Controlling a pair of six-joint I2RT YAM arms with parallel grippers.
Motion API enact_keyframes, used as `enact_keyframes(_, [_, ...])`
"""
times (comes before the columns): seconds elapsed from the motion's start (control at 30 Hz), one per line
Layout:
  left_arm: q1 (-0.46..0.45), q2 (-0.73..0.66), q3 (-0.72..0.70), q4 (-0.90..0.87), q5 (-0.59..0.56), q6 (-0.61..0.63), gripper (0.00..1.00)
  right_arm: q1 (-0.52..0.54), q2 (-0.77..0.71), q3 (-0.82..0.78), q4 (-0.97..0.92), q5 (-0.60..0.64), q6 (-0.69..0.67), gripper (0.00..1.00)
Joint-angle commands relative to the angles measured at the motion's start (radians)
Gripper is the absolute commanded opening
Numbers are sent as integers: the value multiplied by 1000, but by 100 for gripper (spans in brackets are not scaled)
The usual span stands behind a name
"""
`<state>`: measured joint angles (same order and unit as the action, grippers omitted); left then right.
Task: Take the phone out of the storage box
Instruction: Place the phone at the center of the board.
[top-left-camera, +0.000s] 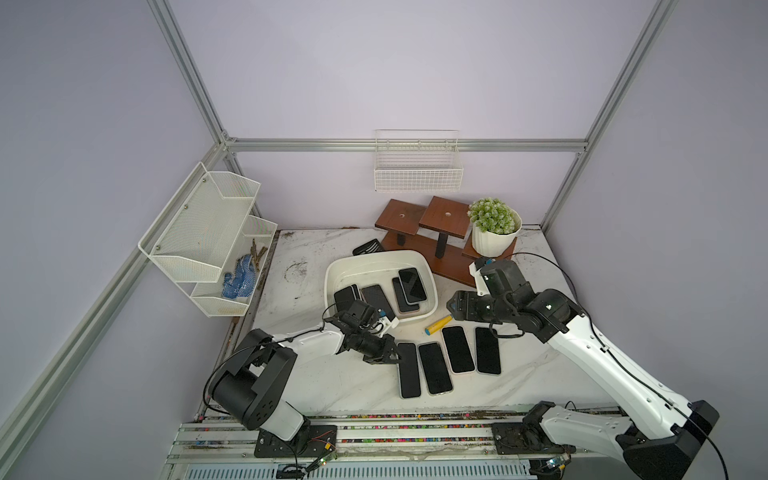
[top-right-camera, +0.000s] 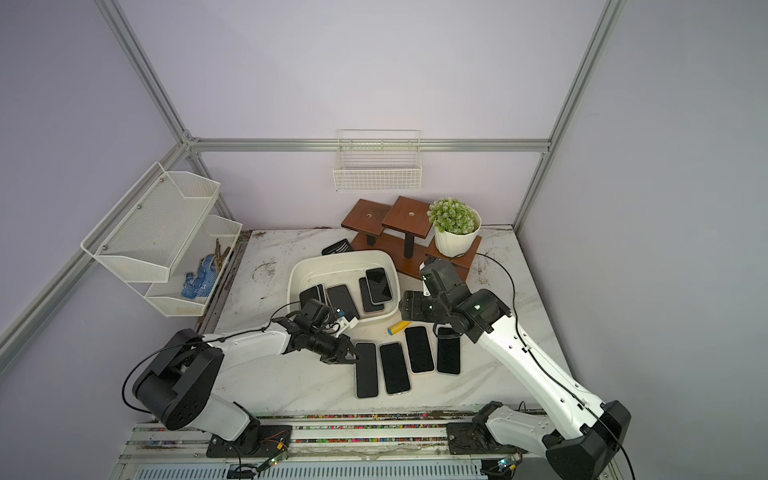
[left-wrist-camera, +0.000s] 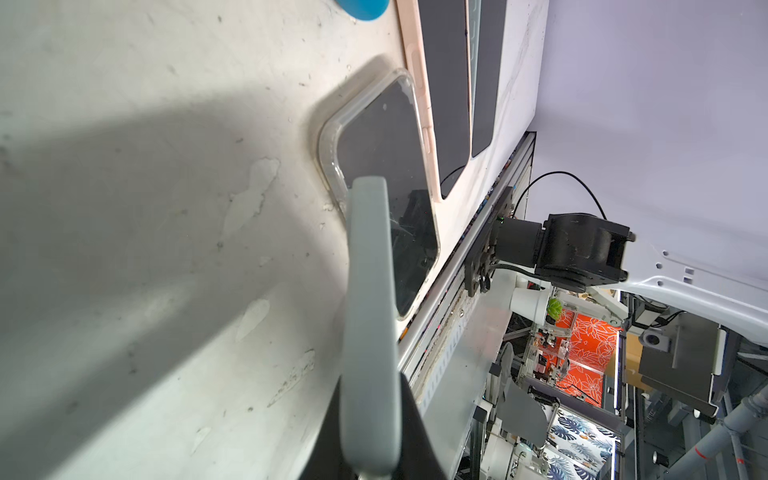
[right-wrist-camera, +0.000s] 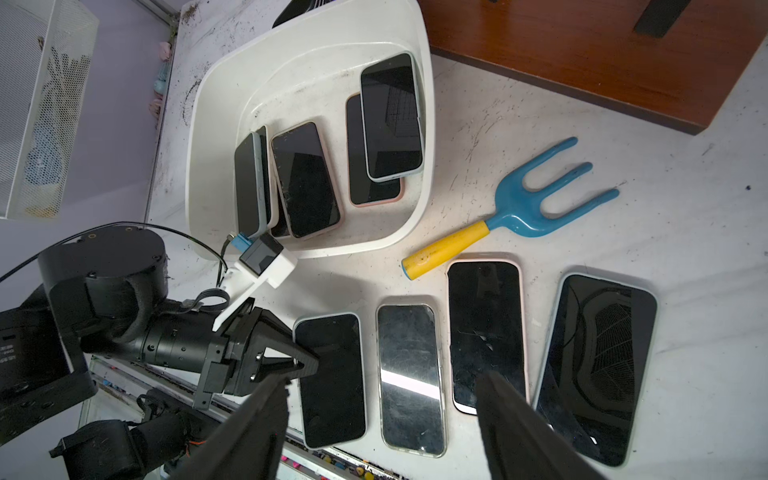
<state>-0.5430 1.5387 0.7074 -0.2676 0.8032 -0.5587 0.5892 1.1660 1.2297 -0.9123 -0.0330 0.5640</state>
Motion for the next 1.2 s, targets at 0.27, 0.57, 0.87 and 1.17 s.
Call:
enact_keyframes(0.27, [51, 86, -10, -86, -251, -45, 45, -7, 12, 14, 5, 9, -8, 83])
enact_keyframes(0.57, [51, 94, 7, -105, -250, -35, 51, -7, 15, 13, 9, 11, -12, 84])
enact_keyframes(0.87, [54, 41, -2, -172, -286, -20, 53, -7, 39, 24, 27, -3, -20, 85])
enact_keyframes(1.17, [16, -158, 65, -153, -185, -109, 61, -7, 71, 19, 67, -48, -19, 85])
